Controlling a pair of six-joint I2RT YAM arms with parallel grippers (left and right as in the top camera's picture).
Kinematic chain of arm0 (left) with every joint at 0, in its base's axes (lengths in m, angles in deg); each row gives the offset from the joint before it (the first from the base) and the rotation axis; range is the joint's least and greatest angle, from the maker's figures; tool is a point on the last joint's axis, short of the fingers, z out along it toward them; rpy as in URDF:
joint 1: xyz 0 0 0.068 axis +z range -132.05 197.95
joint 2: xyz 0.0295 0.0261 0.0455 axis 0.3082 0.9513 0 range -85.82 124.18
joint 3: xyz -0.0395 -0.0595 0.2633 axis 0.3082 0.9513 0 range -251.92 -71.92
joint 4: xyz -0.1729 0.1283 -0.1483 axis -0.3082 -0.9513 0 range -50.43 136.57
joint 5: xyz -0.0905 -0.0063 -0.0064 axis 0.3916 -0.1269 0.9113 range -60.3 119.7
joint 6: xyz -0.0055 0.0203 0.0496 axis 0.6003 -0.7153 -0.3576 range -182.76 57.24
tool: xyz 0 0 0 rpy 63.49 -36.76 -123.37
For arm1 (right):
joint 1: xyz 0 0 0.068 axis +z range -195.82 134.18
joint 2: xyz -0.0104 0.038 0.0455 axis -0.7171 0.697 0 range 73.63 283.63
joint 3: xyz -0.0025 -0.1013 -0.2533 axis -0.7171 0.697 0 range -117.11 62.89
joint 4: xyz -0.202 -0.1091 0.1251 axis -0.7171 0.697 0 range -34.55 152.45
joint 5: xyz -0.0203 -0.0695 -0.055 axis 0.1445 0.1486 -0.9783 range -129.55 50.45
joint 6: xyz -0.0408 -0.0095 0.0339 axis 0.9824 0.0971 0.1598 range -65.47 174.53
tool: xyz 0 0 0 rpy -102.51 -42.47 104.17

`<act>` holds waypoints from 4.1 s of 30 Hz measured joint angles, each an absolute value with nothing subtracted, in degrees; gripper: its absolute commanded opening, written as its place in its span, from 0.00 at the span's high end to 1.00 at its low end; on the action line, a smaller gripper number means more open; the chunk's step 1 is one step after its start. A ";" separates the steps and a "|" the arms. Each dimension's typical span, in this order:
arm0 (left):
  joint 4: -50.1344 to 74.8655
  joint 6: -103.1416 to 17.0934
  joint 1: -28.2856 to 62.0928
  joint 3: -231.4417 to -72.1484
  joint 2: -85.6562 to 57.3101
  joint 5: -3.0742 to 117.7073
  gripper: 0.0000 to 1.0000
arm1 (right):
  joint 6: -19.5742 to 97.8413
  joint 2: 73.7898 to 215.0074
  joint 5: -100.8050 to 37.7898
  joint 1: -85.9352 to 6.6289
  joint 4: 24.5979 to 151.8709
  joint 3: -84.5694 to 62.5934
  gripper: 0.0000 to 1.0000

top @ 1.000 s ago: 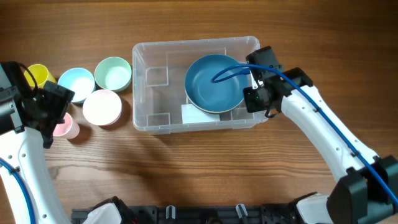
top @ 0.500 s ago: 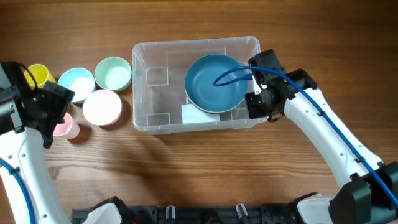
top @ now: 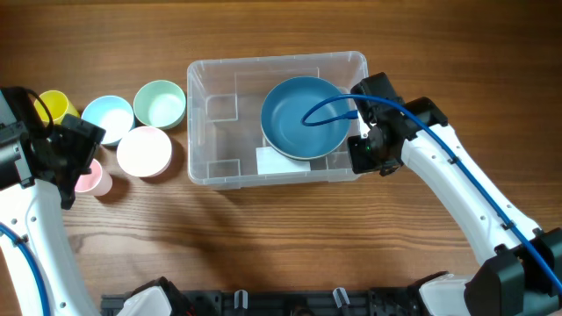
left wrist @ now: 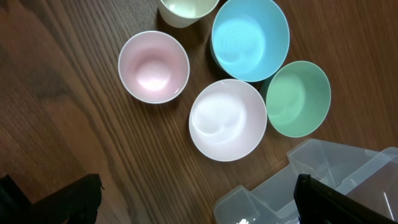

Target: Pack container

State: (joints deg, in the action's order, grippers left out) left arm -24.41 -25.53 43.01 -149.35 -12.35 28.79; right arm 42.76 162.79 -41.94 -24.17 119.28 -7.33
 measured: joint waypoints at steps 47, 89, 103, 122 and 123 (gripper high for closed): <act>-24.41 -25.53 43.01 -149.35 -12.37 28.79 0.00 | 38.91 146.53 -50.14 -50.81 112.27 -16.73 0.00; -5.57 -22.60 42.99 -124.08 -12.92 30.54 0.24 | 38.89 146.79 -50.14 -50.90 112.46 -16.73 0.01; 6.67 -21.90 36.00 -119.40 -9.55 31.74 0.50 | 38.89 146.79 -50.14 -50.90 112.48 -16.73 0.01; 10.52 -12.35 31.08 -119.36 1.23 24.42 0.70 | 38.87 146.79 -50.14 -50.90 112.46 -16.73 0.00; 10.80 -12.11 31.08 -119.36 1.66 24.38 0.73 | 38.87 146.79 -50.14 -50.90 112.46 -16.73 0.00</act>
